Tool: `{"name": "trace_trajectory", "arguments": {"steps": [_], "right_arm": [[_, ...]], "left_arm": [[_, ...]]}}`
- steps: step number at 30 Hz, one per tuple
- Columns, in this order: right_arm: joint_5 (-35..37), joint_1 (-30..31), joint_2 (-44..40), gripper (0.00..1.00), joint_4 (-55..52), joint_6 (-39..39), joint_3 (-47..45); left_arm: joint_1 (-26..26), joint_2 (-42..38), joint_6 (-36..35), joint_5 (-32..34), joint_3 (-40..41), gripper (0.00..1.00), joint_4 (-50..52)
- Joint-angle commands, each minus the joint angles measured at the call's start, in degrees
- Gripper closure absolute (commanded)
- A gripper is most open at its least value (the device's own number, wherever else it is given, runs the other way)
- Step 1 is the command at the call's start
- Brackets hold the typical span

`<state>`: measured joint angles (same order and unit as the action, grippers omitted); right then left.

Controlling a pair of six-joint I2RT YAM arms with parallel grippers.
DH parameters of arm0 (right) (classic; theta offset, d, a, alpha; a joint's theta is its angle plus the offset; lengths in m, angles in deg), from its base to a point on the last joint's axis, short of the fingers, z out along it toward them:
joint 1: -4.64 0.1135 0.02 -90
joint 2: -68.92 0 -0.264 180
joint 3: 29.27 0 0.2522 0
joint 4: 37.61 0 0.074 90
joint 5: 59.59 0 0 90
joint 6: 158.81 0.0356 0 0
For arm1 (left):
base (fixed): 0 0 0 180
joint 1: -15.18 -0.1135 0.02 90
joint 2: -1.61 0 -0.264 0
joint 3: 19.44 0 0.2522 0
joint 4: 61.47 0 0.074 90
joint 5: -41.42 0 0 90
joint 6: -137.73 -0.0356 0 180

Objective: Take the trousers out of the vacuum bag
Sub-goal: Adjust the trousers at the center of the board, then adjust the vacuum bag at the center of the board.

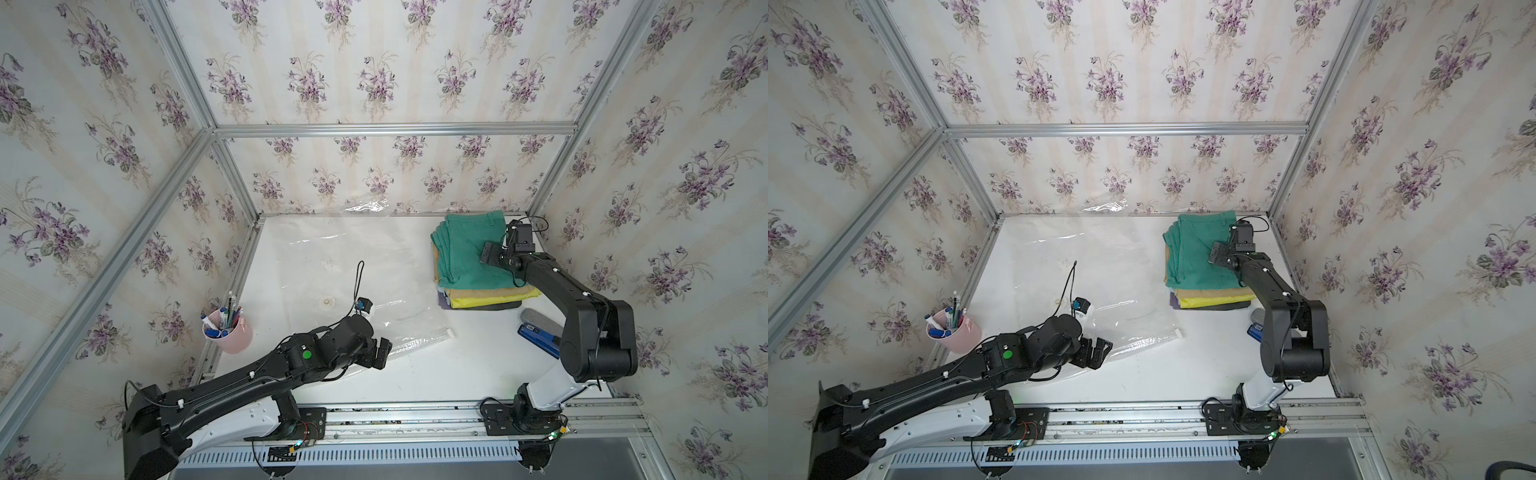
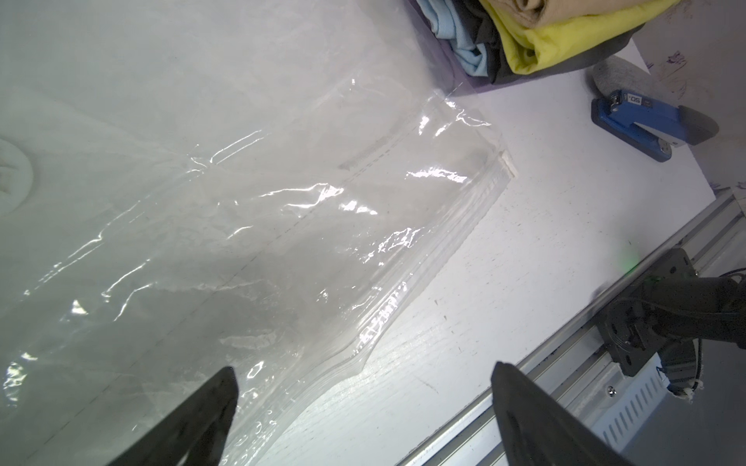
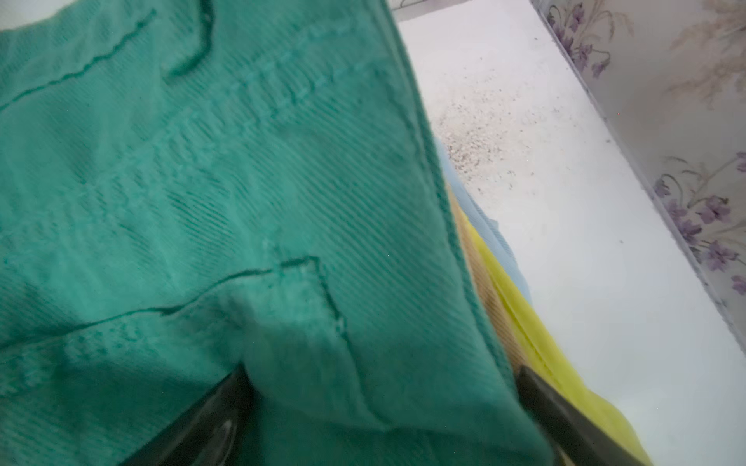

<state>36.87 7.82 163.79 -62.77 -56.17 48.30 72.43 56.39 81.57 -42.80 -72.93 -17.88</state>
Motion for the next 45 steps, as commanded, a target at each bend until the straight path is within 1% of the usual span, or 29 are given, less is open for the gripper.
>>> {"name": "trace_trajectory", "arguments": {"steps": [1, 5, 8, 11, 14, 18, 20, 22, 25, 30, 32, 36, 38, 40, 42, 45], "right_arm": [[-5.0, 2.4, 2.5, 0.01, -2.9, 3.2, 0.2], [-6.2, 4.5, 4.8, 0.02, -1.4, 6.3, 2.2], [-5.4, 6.3, 6.4, 0.02, -1.6, 6.7, 5.0], [-5.6, 6.8, 6.8, 0.02, -2.4, 6.8, 7.2], [-4.2, 6.8, 3.9, 0.02, -2.3, 5.7, 7.7], [-1.3, 6.8, -3.1, 0.01, -2.0, 3.0, 7.0], [0.1, 6.8, -7.0, 0.01, -2.4, 2.6, 6.0], [0.1, 6.9, -11.3, 0.01, -2.6, 2.3, 4.3], [-2.1, 7.1, -17.6, 0.01, -3.2, 3.1, 0.9], [-9.6, 7.8, -27.2, 0.02, -1.1, 4.4, -7.0], [-11.5, 8.2, -30.3, 0.02, -1.4, 5.0, -9.3], [-13.8, 9.1, -36.1, 0.03, -3.5, 7.2, -14.2], [-17.3, 9.4, -38.5, 0.04, -4.4, 9.6, -17.2], [-21.2, 11.1, -41.1, 0.05, -3.9, 11.6, -21.2], [-20.5, 14.4, -42.9, 0.05, -4.1, 13.4, -24.3], [-17.4, 20.2, -44.0, 0.05, -5.3, 16.2, -28.0]], "left_arm": [[0.0, 0.5, 0.2, 0.4, 0.0, 0.00, -1.5], [0.0, 1.4, 0.3, 0.4, -0.6, 0.00, -1.1], [-0.1, 1.2, 0.5, 0.7, -0.8, 0.00, -0.4], [0.0, 0.1, 1.1, 1.7, -0.8, 0.00, 1.0], [0.0, -1.8, 2.8, 4.0, -0.8, 0.00, 3.7], [0.0, -3.8, 6.1, 8.2, -0.5, 0.00, 7.9], [-0.2, -3.7, 9.3, 10.7, -0.6, 0.00, 11.0], [-0.7, -2.7, 13.1, 12.3, -1.0, 0.00, 14.6], [-1.9, -1.0, 18.3, 13.0, -1.0, 0.00, 18.5], [-5.8, 2.5, 22.0, 10.5, 0.4, 0.00, 18.8], [-7.1, 4.6, 21.9, 8.8, 0.9, 0.00, 17.7], [-7.8, 9.0, 22.2, 8.1, 1.4, 0.00, 15.6], [-8.1, 10.2, 22.2, 7.5, 1.6, 0.00, 14.1], [-8.3, 10.5, 21.4, 6.4, 1.5, 0.00, 12.0], [-8.4, 10.1, 20.4, 5.9, 1.2, 0.00, 10.7], [-8.9, 9.3, 19.1, 5.6, -0.1, 0.00, 11.1]]}}
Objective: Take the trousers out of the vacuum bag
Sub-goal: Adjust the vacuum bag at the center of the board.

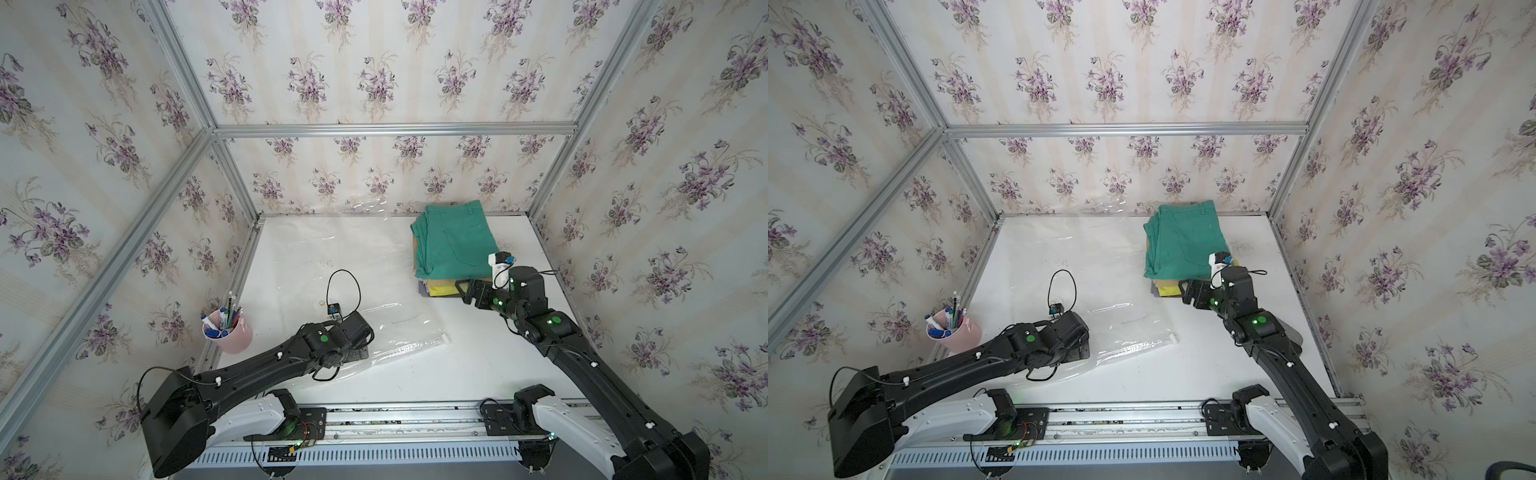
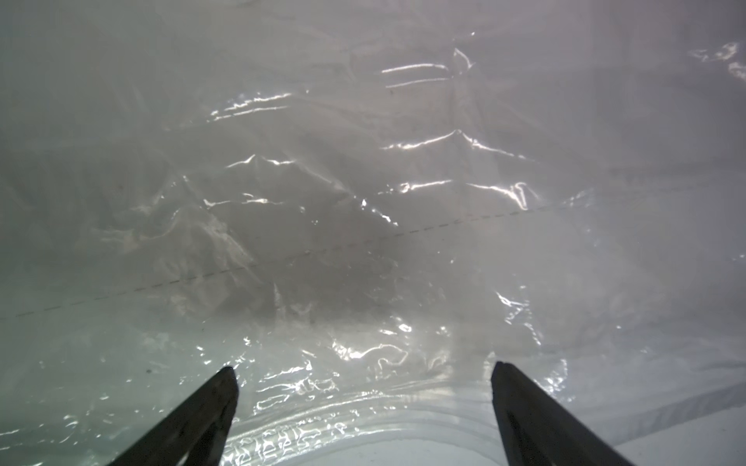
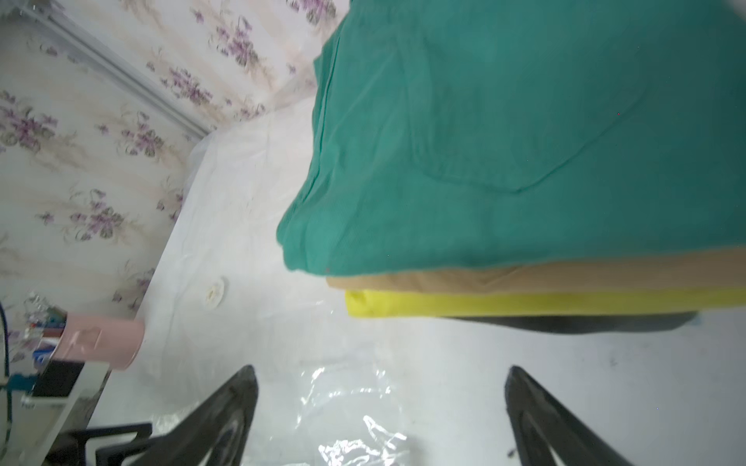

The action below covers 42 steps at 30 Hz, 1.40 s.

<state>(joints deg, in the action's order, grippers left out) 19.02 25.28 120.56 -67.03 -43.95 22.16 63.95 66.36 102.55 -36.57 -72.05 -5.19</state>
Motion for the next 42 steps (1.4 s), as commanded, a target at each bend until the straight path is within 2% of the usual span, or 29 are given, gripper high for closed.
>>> {"name": "trace_trajectory", "arguments": {"steps": [1, 4, 8, 13, 19, 30, 38, 42], "right_arm": [[1.4, 4.6, -1.1, 0.05, -1.0, 5.0, -3.0], [2.2, 8.3, -1.3, 0.05, 1.7, 8.1, -7.9], [1.6, 12.6, -0.4, 0.06, 6.7, 11.8, -13.3], [-0.4, 17.6, 4.9, 0.06, 15.7, 14.9, -17.5], [-0.1, 21.7, 11.4, 0.06, 22.7, 17.1, -17.4], [0.6, 29.2, 19.5, 0.07, 24.4, 16.7, -10.9], [25.6, 29.9, 10.6, 0.04, 8.9, 10.0, -8.8], [36.0, 29.8, 5.5, 0.00, 8.2, 5.2, -9.6]], "left_arm": [[-0.8, -1.3, -2.9, -1.8, -1.4, 0.00, -1.9], [-2.1, -3.3, -7.4, -6.0, -2.2, 0.00, -4.4], [-2.3, -5.1, -11.9, -7.2, -5.2, 0.00, -2.7], [-2.4, -7.6, -14.9, -6.6, -8.5, 0.00, 1.4], [-2.5, -9.7, -14.9, -5.6, -8.9, 0.00, 2.7], [-3.2, -10.1, -16.9, -3.9, -10.8, 0.00, 3.7], [-3.2, -10.7, -18.6, -4.0, -10.5, 0.00, 3.1], [-3.2, -11.7, -19.6, -3.8, -10.6, 0.00, 1.7]]}}
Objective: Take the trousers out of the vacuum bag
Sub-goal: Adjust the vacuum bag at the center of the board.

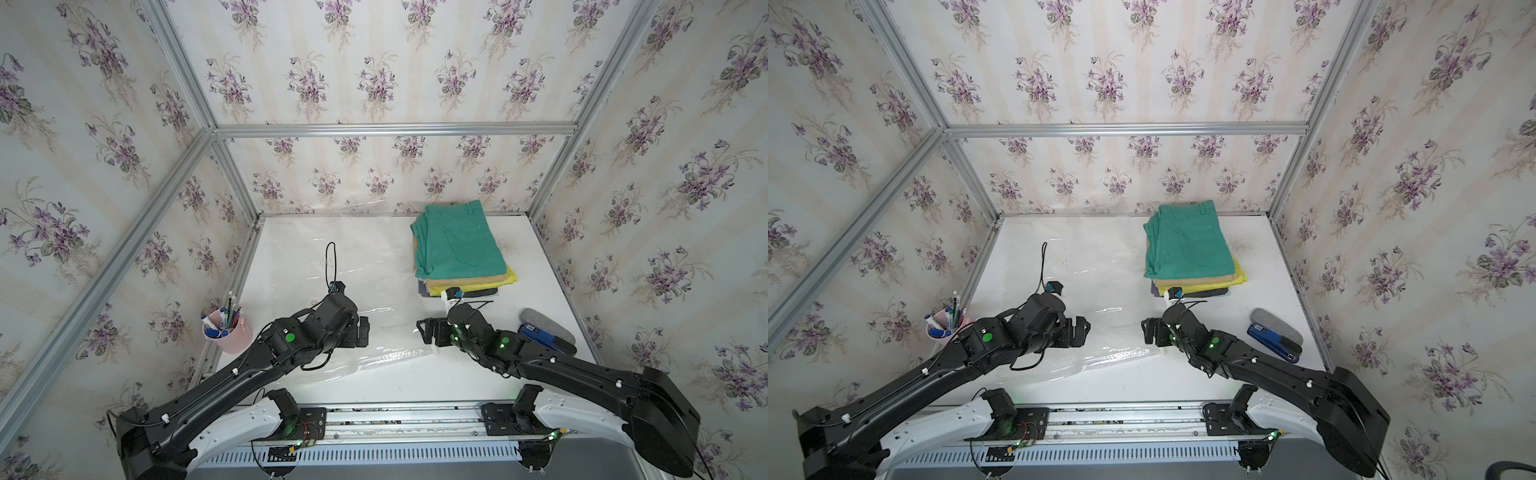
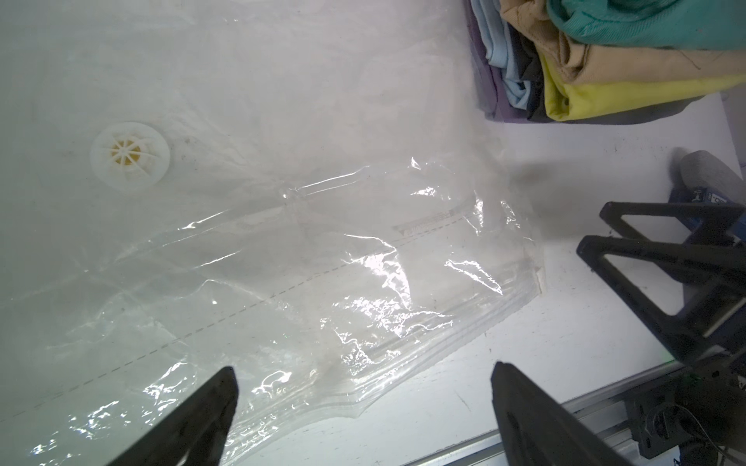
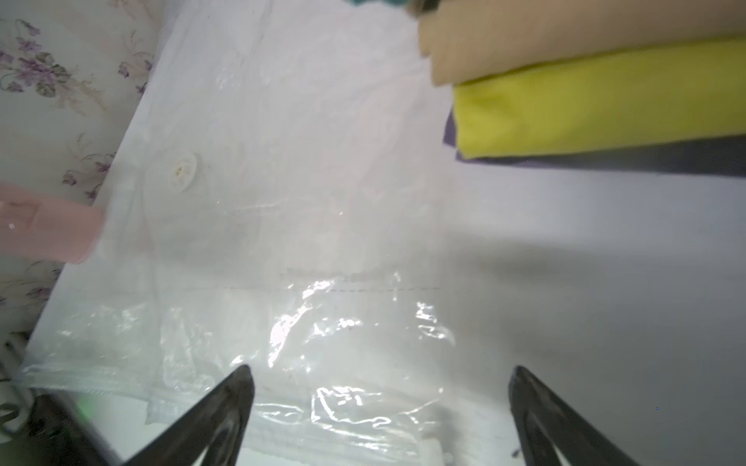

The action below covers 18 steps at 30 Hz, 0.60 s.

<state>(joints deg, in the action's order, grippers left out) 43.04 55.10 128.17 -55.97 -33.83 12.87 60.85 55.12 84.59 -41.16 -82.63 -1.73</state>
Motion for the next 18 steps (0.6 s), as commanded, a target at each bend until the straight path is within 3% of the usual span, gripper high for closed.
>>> {"name": "trace_trajectory", "arguments": {"steps": [1, 7, 13, 18], "right_arm": [[14.6, 0.0, -3.3, 0.00, -1.7, -6.7, -1.0], [29.7, -0.3, -9.5, 0.00, 3.1, -11.3, -3.8], [29.4, -5.6, -16.1, 0.00, 8.7, -16.1, -8.0], [26.0, -14.6, -16.2, 0.00, 15.7, -20.2, -10.6]], "left_arm": [[-0.1, -0.7, -2.2, 1.0, -0.3, 0.00, -2.0], [-0.1, 0.4, -4.4, 7.0, -4.3, 0.00, 0.7], [-0.1, 1.5, -7.3, 12.8, -3.9, 0.00, -1.5], [-0.3, 1.2, -10.1, 15.7, -2.4, 0.00, -5.1]]}}
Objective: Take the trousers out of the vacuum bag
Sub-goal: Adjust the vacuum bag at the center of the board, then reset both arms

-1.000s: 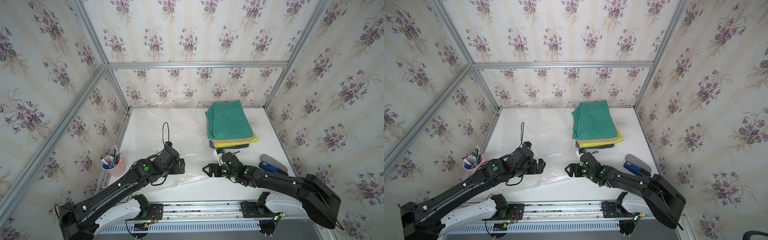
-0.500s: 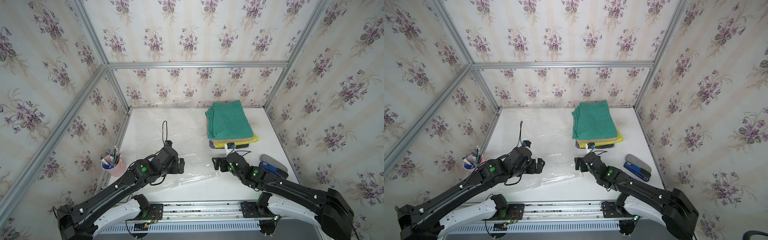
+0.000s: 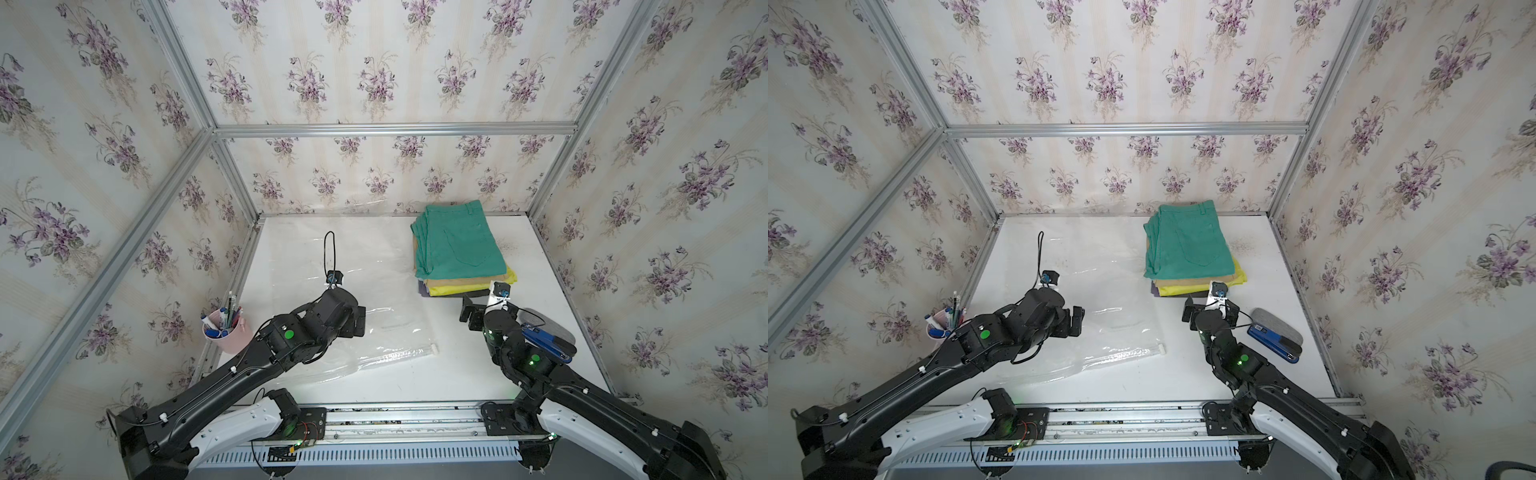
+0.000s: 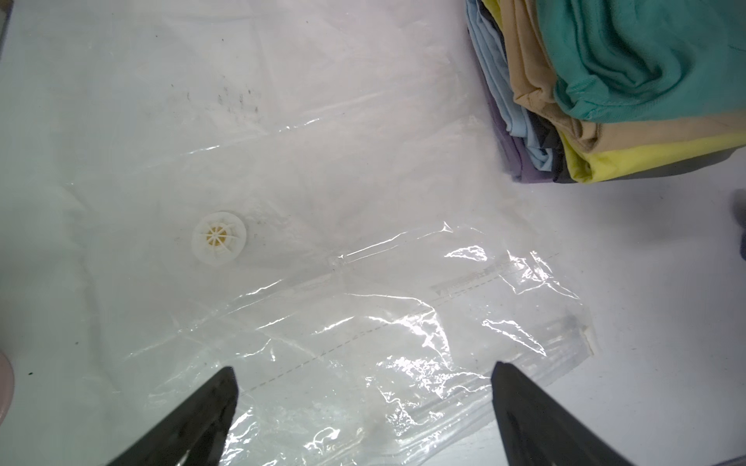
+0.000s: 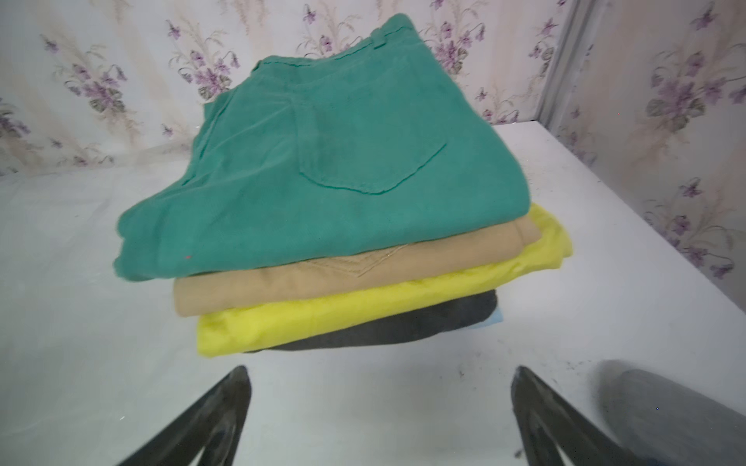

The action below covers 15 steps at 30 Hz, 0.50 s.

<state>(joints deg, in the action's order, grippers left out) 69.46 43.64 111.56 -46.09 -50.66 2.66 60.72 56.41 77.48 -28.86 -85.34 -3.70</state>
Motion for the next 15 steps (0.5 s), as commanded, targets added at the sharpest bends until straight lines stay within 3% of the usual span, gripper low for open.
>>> {"name": "trace_trajectory", "arguments": {"steps": [1, 8, 11, 15], "right_arm": [[-1.1, -5.4, 1.0, 0.00, 6.5, -3.5, -0.4], [-10.0, -19.6, 9.4, 0.00, 16.3, -6.8, -1.2], [-4.1, -21.5, 12.9, 0.00, 24.3, -8.2, -2.7], [-6.7, -25.5, 17.3, 0.00, 34.8, -10.3, -4.6]], "left_arm": [[-0.3, 0.2, -3.5, 3.8, 0.4, 0.00, -3.7], [-1.6, 1.6, -6.7, 6.7, 1.8, 0.00, -5.6], [-2.6, 1.1, -6.9, 6.8, 3.4, 0.00, -7.3], [-4.5, 1.1, -8.4, 6.5, 5.4, 0.00, -9.6]]}}
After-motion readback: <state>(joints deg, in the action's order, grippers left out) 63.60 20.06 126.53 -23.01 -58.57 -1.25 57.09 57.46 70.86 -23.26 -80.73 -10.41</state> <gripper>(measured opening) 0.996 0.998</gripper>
